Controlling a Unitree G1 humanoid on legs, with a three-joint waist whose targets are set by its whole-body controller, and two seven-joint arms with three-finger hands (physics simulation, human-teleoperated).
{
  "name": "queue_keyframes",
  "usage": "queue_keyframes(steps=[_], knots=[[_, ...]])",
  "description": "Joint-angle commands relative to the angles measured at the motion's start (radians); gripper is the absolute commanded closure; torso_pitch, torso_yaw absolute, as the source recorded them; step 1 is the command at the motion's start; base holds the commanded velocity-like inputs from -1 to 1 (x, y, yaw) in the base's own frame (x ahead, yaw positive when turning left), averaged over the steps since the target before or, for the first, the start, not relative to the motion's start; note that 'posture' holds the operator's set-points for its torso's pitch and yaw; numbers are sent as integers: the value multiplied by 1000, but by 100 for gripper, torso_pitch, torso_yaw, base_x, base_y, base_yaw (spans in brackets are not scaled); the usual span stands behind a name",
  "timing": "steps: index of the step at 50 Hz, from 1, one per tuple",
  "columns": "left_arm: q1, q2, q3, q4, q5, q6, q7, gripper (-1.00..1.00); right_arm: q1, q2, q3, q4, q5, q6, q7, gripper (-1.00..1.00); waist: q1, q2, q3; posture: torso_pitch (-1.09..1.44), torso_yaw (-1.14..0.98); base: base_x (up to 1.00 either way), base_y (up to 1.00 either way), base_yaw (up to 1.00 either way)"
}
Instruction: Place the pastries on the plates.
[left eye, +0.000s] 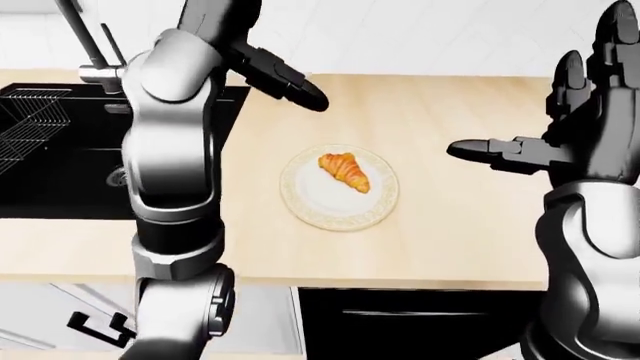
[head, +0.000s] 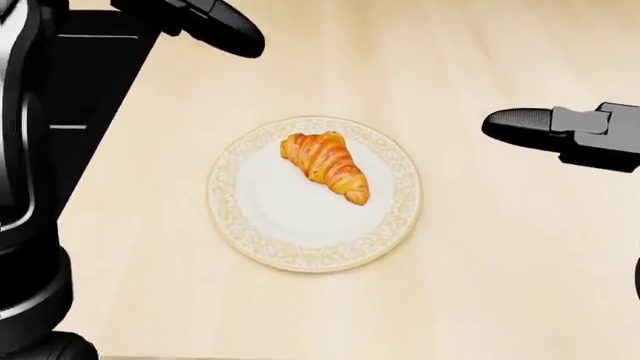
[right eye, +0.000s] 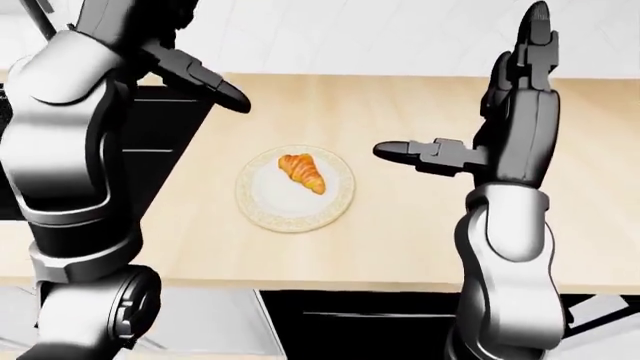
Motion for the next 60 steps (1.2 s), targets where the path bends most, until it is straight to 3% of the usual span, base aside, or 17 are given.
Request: queue_keyframes(steps=[1, 5, 12, 16, 18, 19, 20, 32, 33, 35, 38, 41, 44, 50, 54, 55, 60], knots=[[-3, 20, 43, -67, -47, 3, 102, -100, -22, -5, 11, -25, -6, -34, 16, -100, 6, -5, -21, 0, 0, 0, 5, 0], [67, 45, 57, -150, -114, 4, 188, -100, -17, 11, 24, -23, -19, -43, 25, -100, 6, -10, -52, 0, 0, 0, 24, 0], [181, 77, 61, -223, -206, -49, 307, -100, -23, 23, 25, -29, -18, -44, 46, -100, -2, 19, -34, 0, 0, 0, 37, 0], [231, 78, 64, -234, -225, -81, 337, -100, -20, 28, 30, -32, -16, -44, 51, -100, -10, 83, -34, 0, 0, 0, 38, 0], [262, 72, 65, -235, -236, -105, 350, -100, -19, 30, 31, -33, -15, -45, 53, -100, -8, 169, -56, 0, 0, 0, 38, 0], [269, 72, 67, -231, -240, -121, 359, -100, -20, 36, 29, -35, -4, -41, 55, -100, -6, 98, -27, 0, 0, 0, 38, 0], [276, 73, 67, -223, -243, -133, 365, -100, -20, 34, 33, -33, -6, -42, 56, -100, -11, 115, -33, 0, 0, 0, 43, 0], [331, 56, 76, -264, -290, -162, 458, -100, -44, 43, 56, -32, 1, -33, 64, -100, -2, -18, -30, 0, 0, 0, 49, 0], [330, 57, 71, -271, -291, -162, 460, -100, -42, 45, 57, -33, 1, -35, 64, -100, -13, 9, -36, 0, 0, 0, 49, 0], [335, 54, 73, -295, -304, -132, 465, -100, -31, 50, 60, -35, -1, -43, 68, -100, -4, -17, -46, 0, 0, 0, 49, 0], [339, 48, 92, -315, -344, -109, 485, -100, -27, 55, 62, -31, -1, -50, 72, -100, -3, -4, -48, 0, 0, 0, 49, 0], [347, 62, 83, -319, -343, -113, 492, -100, -24, 60, 69, -23, -9, -63, 73, -100, -11, 47, -27, 0, 0, 0, 49, 0], [352, 67, 88, -327, -349, -118, 500, -100, -20, 66, 71, -29, -7, -64, 77, -100, -18, 145, -64, 0, 0, 0, 49, 0], [351, 77, 89, -339, -347, -122, 504, -100, -21, 69, 72, -30, -10, -67, 85, -100, -14, 49, -9, 0, 0, 11, 57, 0], [355, 81, 85, -335, -335, -130, 501, -100, -21, 69, 73, -31, -13, -66, 84, -100, -15, -37, -25, 0, 0, 13, 61, 0], [357, 79, 84, -333, -333, -135, 501, -100, -18, 69, 73, -32, -13, -66, 85, -100, -25, -5, -13, 0, 0, 12, 61, 0], [373, 73, 87, -328, -331, -156, 498, -100, -17, 77, 86, -21, -24, -81, 86, -100, -7, -11, -43, 0, 0, 13, 61, 0]])
